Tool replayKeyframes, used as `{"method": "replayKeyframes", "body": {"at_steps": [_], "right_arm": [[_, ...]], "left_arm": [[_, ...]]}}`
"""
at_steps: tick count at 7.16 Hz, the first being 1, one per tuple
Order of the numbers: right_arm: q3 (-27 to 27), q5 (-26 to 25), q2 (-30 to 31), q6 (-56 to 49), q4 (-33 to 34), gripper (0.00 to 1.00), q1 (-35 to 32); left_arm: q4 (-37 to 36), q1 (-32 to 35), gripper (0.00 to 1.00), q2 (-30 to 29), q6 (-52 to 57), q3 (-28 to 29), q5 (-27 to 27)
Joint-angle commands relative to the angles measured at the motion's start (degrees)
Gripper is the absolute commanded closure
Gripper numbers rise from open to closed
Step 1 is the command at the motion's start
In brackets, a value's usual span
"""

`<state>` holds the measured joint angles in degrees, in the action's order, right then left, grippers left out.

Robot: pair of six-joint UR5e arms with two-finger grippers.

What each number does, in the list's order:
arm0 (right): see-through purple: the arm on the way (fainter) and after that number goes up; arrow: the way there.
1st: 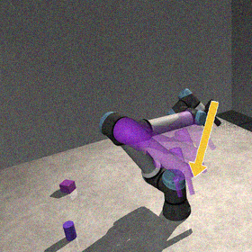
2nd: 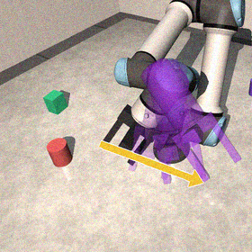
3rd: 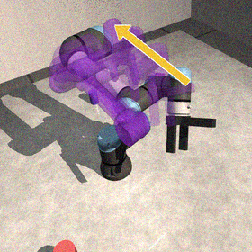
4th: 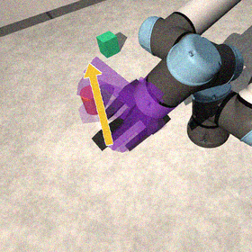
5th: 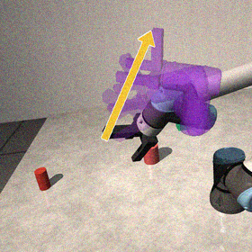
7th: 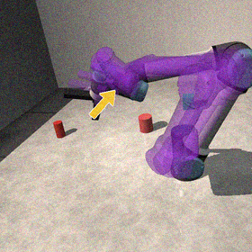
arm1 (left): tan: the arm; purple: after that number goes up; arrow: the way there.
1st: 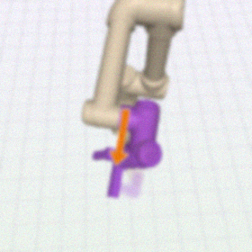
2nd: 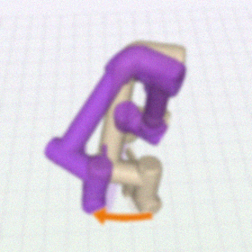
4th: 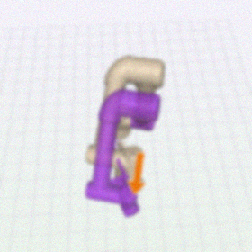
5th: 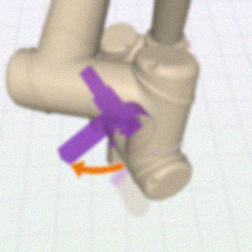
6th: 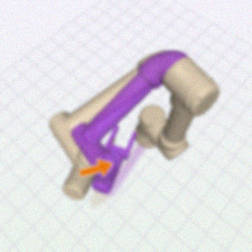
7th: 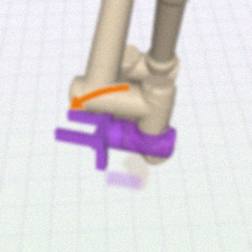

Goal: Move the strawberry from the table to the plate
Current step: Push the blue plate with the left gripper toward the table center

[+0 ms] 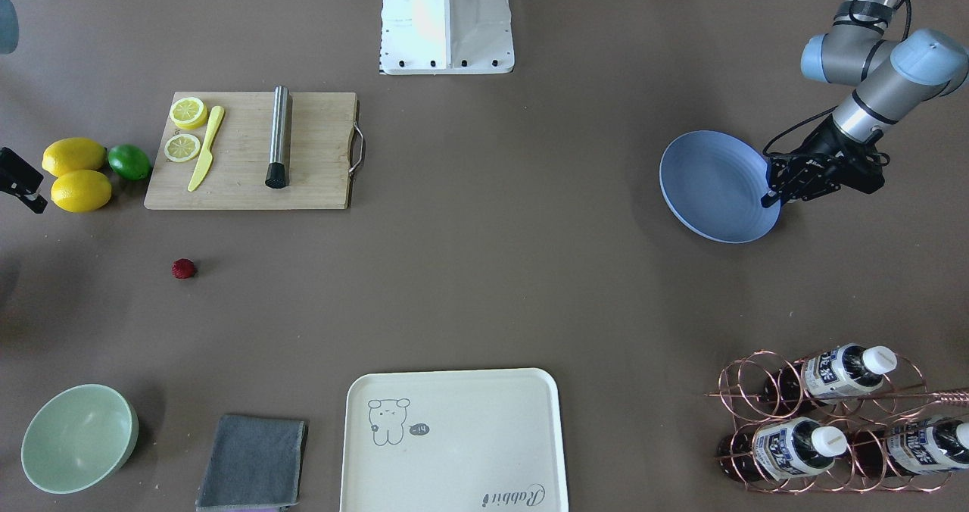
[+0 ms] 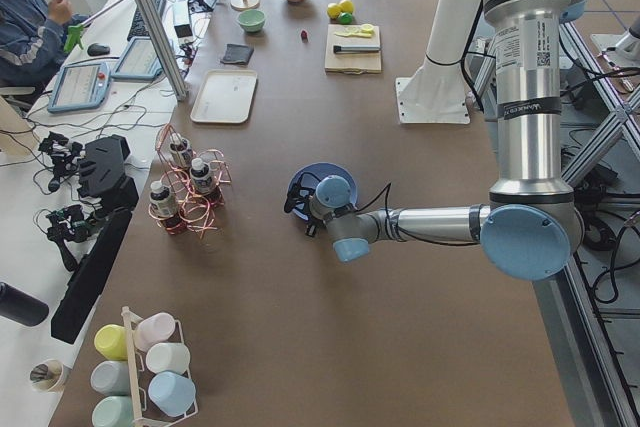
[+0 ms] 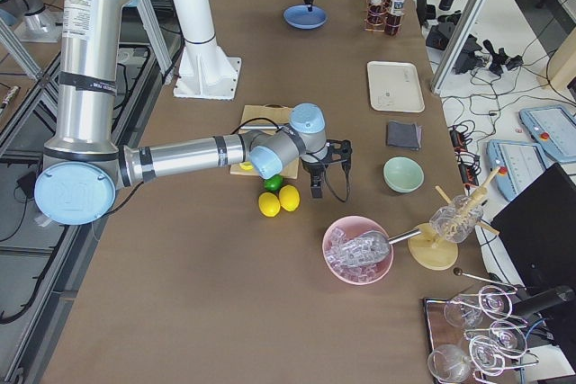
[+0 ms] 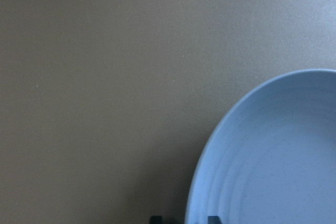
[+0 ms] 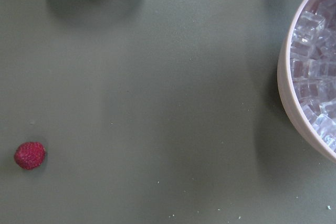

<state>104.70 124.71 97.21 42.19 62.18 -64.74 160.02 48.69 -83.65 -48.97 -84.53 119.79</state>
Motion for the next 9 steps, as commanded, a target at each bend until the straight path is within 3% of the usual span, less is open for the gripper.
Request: {"method": "replayKeyframes", "body": {"at_steps": [1,3,5,7,9], "right_arm": [[0.06,0.01,0.00,0.00,-0.04,0.01,0.06],[0.06,0.01,0.00,0.00,0.05,0.01,0.06],[0.06,0.01,0.00,0.09,0.05,0.01,0.23],[-0.11,-0.08,-0.52,0.18,0.05,0.01,0.67],[-2.12,-0.60,-2.45,0.18,0.14,0.01,1.29]], "left_arm": [[-0.49,0.00,1.00,-1.15,-1.47,-2.28,0.62],[-1.90,0.09,1.00,-7.80,-12.24,-4.50,5.18],[-7.85,-2.88,1.00,-17.72,-18.68,-4.59,3.88],[-19.24,-11.46,1.00,-28.27,-22.39,-4.59,-7.84],[-24.40,-15.46,1.00,-32.79,-23.45,-4.15,-13.42]]}}
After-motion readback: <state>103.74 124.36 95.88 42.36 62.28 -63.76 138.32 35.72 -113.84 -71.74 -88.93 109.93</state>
